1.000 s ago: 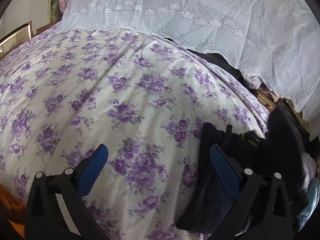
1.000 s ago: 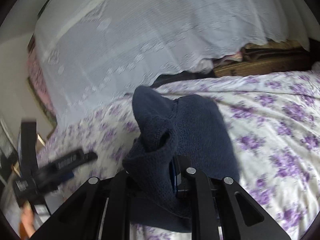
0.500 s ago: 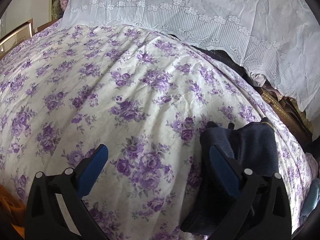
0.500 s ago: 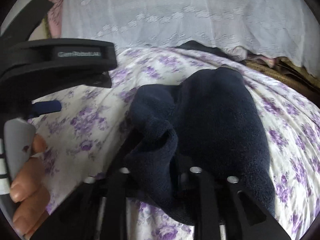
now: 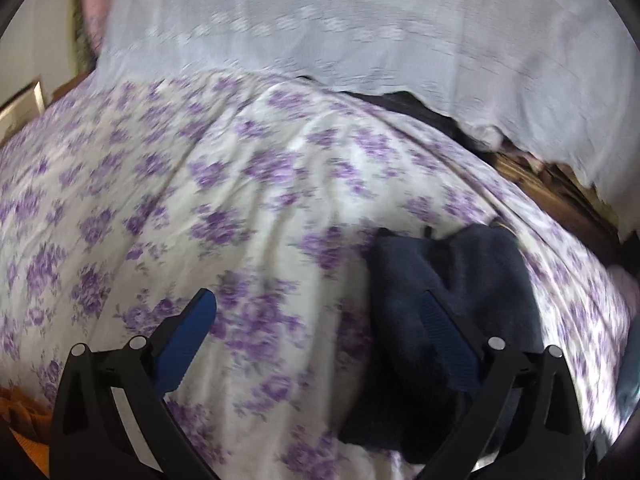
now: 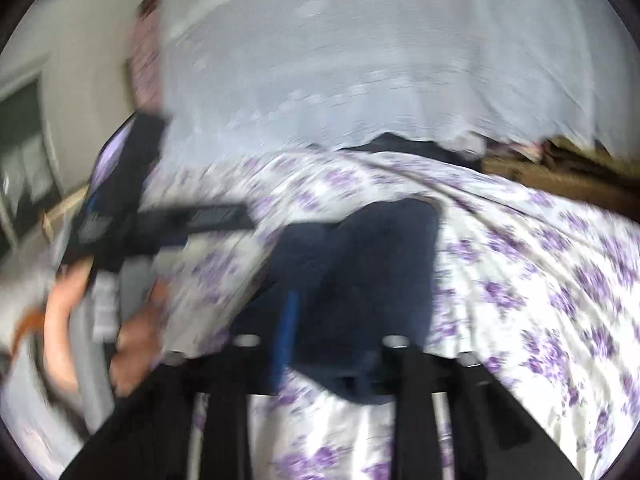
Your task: Fold small clothes
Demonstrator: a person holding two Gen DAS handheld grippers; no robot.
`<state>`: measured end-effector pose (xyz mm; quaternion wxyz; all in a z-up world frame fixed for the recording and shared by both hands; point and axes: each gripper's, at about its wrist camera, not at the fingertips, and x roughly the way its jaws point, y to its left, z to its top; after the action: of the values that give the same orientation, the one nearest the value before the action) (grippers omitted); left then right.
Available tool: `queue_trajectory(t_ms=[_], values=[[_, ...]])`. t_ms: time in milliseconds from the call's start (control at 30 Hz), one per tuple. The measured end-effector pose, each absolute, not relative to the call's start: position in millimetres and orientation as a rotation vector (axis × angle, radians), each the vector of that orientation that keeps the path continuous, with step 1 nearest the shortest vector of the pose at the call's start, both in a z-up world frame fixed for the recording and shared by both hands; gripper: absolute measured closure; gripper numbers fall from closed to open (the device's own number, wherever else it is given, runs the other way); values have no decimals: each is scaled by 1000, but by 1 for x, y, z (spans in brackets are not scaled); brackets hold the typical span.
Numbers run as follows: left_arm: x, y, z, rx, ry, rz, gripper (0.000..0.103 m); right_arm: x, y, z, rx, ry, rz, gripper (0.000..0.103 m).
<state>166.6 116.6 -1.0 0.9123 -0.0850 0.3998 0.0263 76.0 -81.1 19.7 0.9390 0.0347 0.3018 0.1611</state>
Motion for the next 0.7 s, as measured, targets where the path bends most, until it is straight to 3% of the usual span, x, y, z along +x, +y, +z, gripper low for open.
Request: queue_trajectory(t_ms=[100, 233, 500, 700], values=[[161, 89, -6, -45, 832, 44, 4, 94, -98, 8, 132, 670, 285, 89], [170, 65, -51, 163, 885, 150, 4, 102, -94, -32, 90, 756, 265, 89], [164, 84, -31, 24, 834, 114, 5, 121, -103, 0, 154, 747, 282, 89], [176, 78, -35, 47, 853, 100, 5, 195, -102, 15, 194, 754, 232, 89]])
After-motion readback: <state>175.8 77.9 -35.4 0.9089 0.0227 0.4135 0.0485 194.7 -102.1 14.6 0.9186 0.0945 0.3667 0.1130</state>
